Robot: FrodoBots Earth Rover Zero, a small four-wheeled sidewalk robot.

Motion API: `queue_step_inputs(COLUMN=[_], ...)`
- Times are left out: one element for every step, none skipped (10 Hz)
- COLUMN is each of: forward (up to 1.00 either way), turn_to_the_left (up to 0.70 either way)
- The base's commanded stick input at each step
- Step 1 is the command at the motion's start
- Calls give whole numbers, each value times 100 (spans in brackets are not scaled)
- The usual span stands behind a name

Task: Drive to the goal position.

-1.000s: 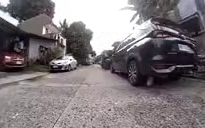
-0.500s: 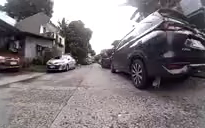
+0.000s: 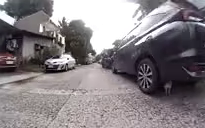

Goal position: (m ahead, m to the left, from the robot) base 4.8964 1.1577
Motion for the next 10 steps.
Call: queue_step_inputs(forward=[70,70,70,70,70,70,70,70,70,70], turn_to_the_left=[0,0,0,5,27,0,0,0,0,0])
